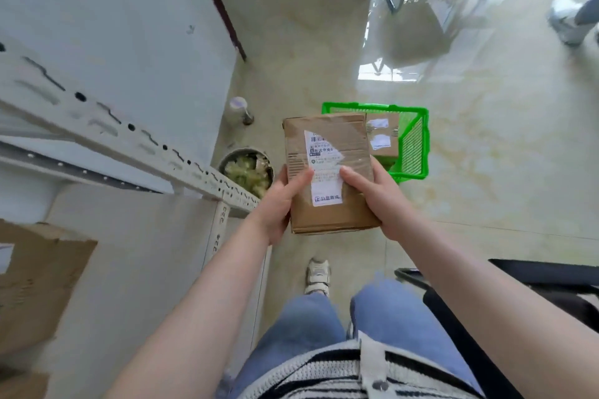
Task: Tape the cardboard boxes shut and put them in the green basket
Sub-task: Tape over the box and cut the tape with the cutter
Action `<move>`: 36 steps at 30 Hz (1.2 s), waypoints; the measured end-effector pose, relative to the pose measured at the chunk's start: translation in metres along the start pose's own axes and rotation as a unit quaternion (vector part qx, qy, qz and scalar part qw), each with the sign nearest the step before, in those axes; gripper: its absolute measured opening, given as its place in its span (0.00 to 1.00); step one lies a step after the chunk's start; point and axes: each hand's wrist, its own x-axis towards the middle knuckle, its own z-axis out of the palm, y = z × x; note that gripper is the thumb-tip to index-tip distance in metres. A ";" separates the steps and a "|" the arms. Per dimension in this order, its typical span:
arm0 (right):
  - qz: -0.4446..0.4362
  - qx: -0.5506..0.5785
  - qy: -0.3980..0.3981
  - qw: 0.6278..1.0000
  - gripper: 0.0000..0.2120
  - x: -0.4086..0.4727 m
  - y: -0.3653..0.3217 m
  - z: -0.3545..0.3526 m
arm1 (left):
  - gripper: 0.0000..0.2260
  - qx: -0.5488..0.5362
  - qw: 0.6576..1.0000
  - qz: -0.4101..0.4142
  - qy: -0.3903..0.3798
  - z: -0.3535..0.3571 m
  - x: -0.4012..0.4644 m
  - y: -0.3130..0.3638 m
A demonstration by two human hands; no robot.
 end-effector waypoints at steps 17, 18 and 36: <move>0.163 0.003 0.042 0.986 0.19 0.216 -0.019 -0.132 | 0.17 0.019 0.984 -0.168 0.062 0.085 0.255 0.032; 0.173 0.000 0.045 0.984 0.19 0.229 -0.017 -0.136 | 0.16 0.040 0.982 -0.168 0.073 0.085 0.268 0.031; 0.185 -0.008 0.111 0.976 0.29 0.519 0.158 -0.148 | 0.18 0.195 0.966 -0.124 0.115 -0.016 0.575 -0.076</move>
